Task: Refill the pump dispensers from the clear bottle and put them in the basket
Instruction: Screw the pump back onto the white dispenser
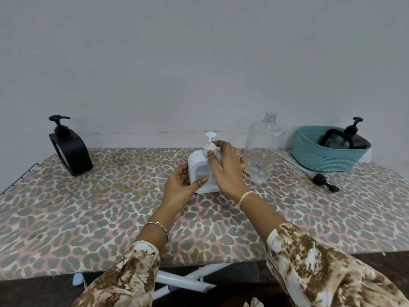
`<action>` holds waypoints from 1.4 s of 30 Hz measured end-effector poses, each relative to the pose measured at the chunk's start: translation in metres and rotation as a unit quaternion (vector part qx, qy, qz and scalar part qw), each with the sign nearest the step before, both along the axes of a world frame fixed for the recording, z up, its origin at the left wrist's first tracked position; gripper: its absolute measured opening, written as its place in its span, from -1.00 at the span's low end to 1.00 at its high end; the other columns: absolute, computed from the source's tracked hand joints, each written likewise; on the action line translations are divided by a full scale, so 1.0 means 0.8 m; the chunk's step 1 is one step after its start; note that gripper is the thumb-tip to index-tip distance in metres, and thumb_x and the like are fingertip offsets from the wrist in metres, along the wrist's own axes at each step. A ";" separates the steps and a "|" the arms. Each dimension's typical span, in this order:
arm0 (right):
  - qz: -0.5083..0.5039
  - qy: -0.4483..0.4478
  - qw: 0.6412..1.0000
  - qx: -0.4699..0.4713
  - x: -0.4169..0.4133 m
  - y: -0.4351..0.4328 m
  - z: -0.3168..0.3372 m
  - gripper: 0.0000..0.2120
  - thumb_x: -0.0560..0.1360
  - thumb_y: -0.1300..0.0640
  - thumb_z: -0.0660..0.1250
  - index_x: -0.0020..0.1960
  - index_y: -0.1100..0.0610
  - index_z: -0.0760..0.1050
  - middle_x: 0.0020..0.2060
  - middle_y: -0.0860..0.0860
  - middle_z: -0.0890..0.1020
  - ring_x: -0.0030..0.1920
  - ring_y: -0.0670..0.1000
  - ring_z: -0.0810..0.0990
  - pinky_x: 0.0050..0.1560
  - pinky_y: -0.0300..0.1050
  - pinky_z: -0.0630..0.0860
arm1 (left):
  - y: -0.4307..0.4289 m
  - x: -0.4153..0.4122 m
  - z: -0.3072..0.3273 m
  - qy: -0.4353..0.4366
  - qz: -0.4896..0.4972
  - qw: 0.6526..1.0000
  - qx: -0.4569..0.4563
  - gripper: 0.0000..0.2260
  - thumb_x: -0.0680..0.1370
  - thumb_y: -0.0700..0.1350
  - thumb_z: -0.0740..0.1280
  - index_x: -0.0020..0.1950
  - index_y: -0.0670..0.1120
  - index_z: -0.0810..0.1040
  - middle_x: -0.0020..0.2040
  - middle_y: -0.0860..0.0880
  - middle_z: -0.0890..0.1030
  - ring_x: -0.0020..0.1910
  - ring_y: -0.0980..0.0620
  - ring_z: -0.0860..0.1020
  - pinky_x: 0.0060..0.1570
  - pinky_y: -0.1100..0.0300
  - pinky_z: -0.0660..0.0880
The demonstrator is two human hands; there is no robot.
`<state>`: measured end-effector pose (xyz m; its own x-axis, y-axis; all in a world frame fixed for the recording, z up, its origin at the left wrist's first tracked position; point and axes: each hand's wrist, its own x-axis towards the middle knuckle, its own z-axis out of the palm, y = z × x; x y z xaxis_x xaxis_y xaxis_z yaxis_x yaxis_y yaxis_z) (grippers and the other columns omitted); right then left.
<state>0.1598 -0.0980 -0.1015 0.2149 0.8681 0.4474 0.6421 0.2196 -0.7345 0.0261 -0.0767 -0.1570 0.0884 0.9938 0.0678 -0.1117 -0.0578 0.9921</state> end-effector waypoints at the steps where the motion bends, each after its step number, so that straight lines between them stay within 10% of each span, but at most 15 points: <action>1: -0.013 0.013 1.000 0.002 0.000 -0.001 0.000 -0.70 0.58 -0.02 0.24 0.24 0.08 0.36 0.16 -0.06 0.48 0.26 -0.01 0.37 0.32 0.11 0.19 | 0.000 0.000 0.000 0.001 -0.001 1.000 0.000 -0.46 0.33 -0.25 0.56 0.26 -0.11 0.47 0.17 -0.10 0.61 0.13 0.01 0.61 0.16 -0.05 0.55; 13: -0.101 0.013 0.994 0.046 -0.002 0.004 0.015 -0.75 0.40 -0.16 0.41 0.01 -0.11 0.49 -0.11 -0.25 0.56 0.07 -0.13 0.49 0.22 0.04 0.20 | 0.000 0.000 0.000 0.013 0.010 1.000 -0.006 -0.42 0.30 -0.23 0.59 0.27 -0.11 0.48 0.15 -0.09 0.63 0.11 0.02 0.62 0.14 -0.02 0.56; 19: -0.070 -0.007 0.997 0.013 -0.002 0.004 0.002 -0.64 0.53 -0.19 0.23 0.24 -0.06 0.50 0.21 -0.10 0.45 0.29 -0.05 0.37 0.36 0.13 0.13 | -0.001 0.001 0.002 0.018 0.014 1.000 -0.009 -0.41 0.29 -0.20 0.60 0.27 -0.13 0.48 0.14 -0.10 0.63 0.11 -0.01 0.62 0.15 -0.06 0.56; 25: -0.147 -0.004 0.989 0.016 0.000 0.003 0.008 -0.66 0.39 -0.25 0.37 0.03 -0.06 0.52 0.09 -0.15 0.50 0.19 -0.07 0.43 0.30 0.12 0.16 | -0.003 0.002 0.005 0.022 0.020 1.000 -0.010 -0.37 0.29 -0.20 0.60 0.31 -0.16 0.46 0.14 -0.12 0.63 0.10 -0.03 0.63 0.12 -0.14 0.56; 30: -0.017 0.046 0.999 -0.009 0.005 0.003 0.008 -0.67 0.56 -0.12 0.24 0.26 -0.03 0.50 0.30 -0.12 0.42 0.36 -0.04 0.33 0.40 0.16 0.16 | -0.004 0.002 0.005 0.014 0.015 1.000 -0.015 -0.36 0.29 -0.21 0.60 0.32 -0.17 0.45 0.16 -0.12 0.62 0.12 -0.03 0.62 0.14 -0.10 0.56; 37: -0.119 0.027 0.993 0.003 -0.001 0.005 0.013 -0.68 0.39 -0.23 0.41 -0.03 -0.03 0.51 -0.07 -0.18 0.54 0.13 -0.06 0.46 0.29 0.17 0.22 | -0.002 0.001 0.003 0.010 0.013 1.000 -0.013 -0.41 0.29 -0.22 0.60 0.27 -0.14 0.49 0.13 -0.11 0.64 0.09 0.00 0.63 0.12 -0.07 0.57; 42: 0.038 0.128 0.991 -0.021 0.006 0.005 0.004 -0.77 0.53 -0.14 0.29 0.17 -0.20 0.44 0.14 -0.21 0.52 0.31 -0.06 0.42 0.40 0.16 0.23 | 0.001 0.000 0.000 0.014 0.013 1.000 -0.006 -0.47 0.28 -0.20 0.60 0.18 -0.04 0.51 0.11 -0.07 0.65 0.08 0.04 0.63 0.10 0.02 0.59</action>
